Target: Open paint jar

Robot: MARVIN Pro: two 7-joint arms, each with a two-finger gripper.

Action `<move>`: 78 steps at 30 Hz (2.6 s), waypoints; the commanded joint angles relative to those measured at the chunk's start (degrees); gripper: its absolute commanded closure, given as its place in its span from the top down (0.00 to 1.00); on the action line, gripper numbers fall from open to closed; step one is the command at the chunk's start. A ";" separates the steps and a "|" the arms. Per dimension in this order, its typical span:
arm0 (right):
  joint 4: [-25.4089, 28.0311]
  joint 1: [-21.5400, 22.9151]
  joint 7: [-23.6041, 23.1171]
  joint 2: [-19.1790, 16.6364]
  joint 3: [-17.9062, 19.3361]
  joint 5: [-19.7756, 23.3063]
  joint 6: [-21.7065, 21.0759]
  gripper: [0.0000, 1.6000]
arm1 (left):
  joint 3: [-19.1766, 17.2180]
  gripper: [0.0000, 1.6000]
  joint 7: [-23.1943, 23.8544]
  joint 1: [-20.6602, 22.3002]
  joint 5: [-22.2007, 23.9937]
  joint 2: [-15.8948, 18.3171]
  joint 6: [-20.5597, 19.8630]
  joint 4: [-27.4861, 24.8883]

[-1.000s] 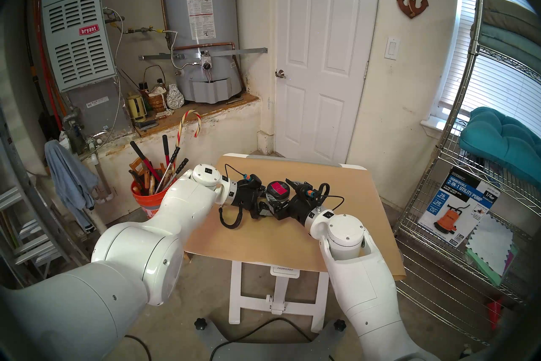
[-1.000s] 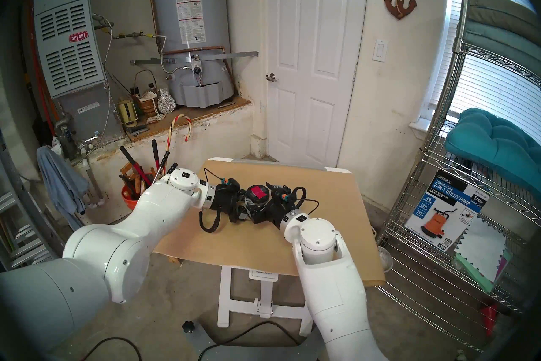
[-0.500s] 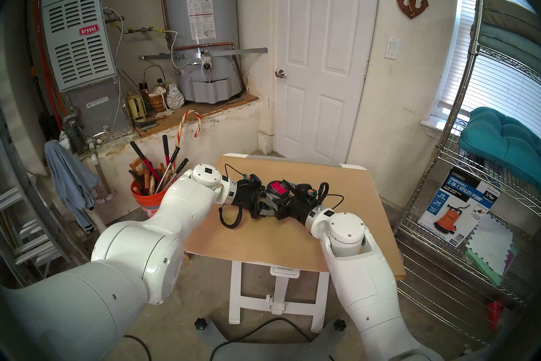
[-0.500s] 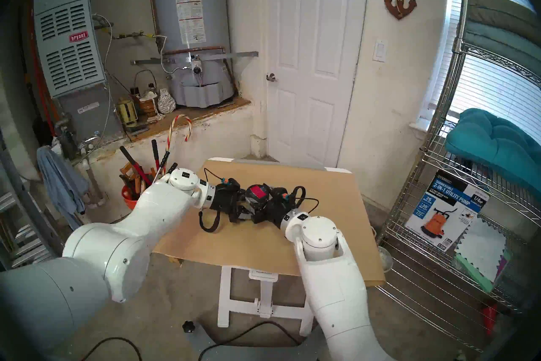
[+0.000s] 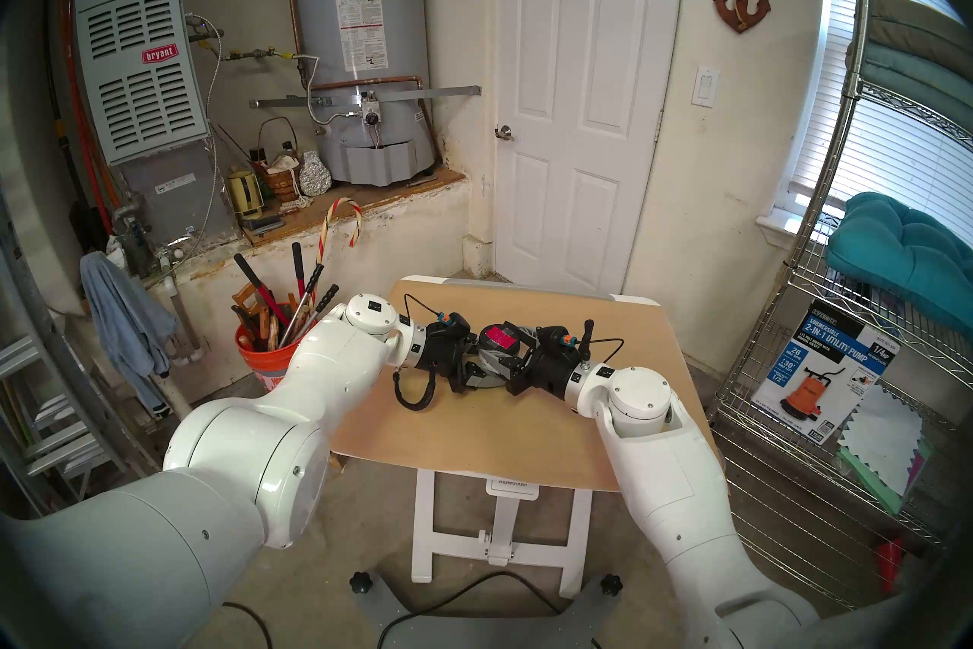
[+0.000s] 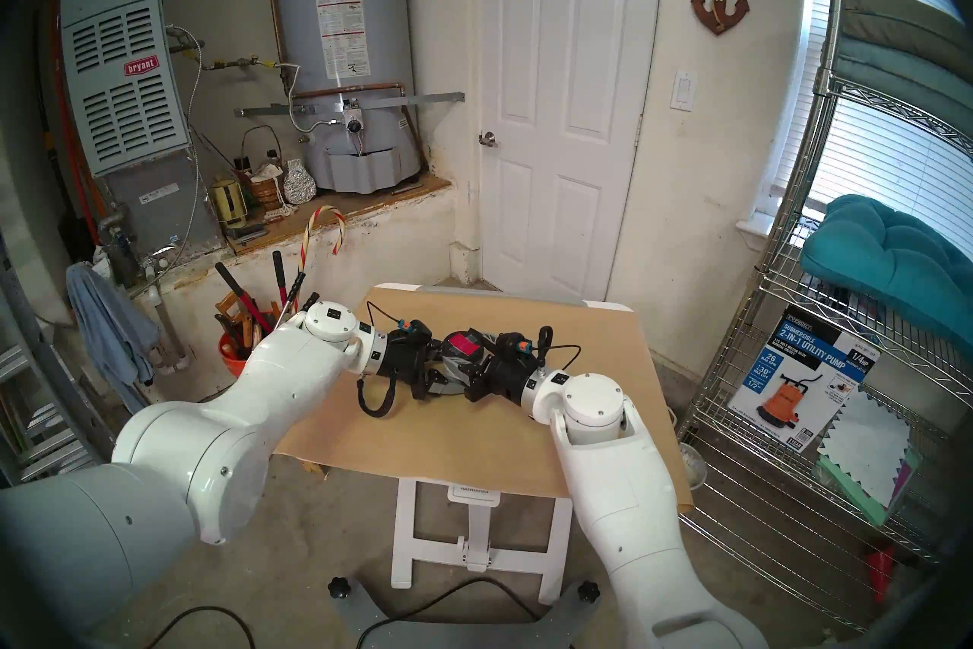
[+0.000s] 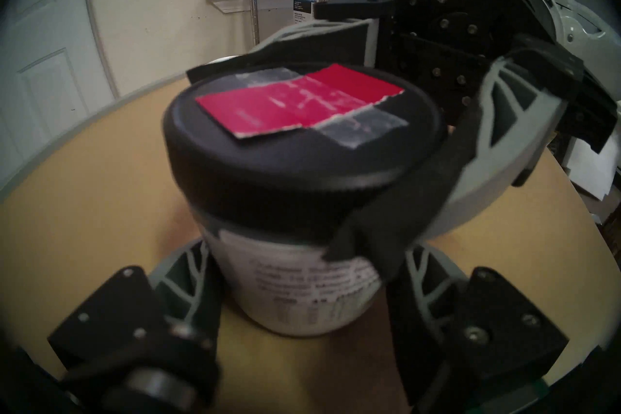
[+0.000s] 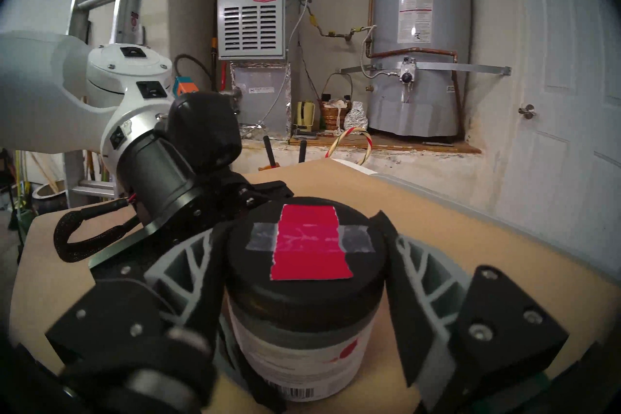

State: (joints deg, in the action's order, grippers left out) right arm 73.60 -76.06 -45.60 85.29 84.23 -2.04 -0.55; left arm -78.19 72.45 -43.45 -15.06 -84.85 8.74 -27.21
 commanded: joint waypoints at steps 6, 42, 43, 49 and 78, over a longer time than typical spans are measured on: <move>-8.07 9.04 -9.59 -1.81 0.70 2.37 3.07 0.18 | 0.14 0.00 0.65 -1.37 -0.13 0.88 -1.02 -1.80; -13.23 13.85 -18.70 -0.41 3.81 5.52 7.78 0.03 | 0.20 0.00 0.45 -3.08 -0.13 1.40 -3.09 -5.21; -13.19 13.83 -18.77 -0.35 3.91 5.56 7.79 0.04 | 0.20 0.00 0.44 -3.09 -0.12 1.40 -3.10 -5.21; -13.22 13.71 -18.92 0.03 4.11 5.35 7.79 0.04 | 0.20 0.00 0.39 -3.00 -0.09 1.44 -3.09 -5.07; -21.64 14.03 -10.36 -3.06 8.30 -0.17 9.53 0.11 | 0.55 0.00 -0.43 0.06 0.08 1.13 -0.71 0.20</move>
State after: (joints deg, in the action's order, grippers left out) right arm 51.93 -61.47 -56.22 82.70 92.88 -1.47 7.54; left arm -77.66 72.71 -44.58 -14.62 -84.17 7.32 -29.49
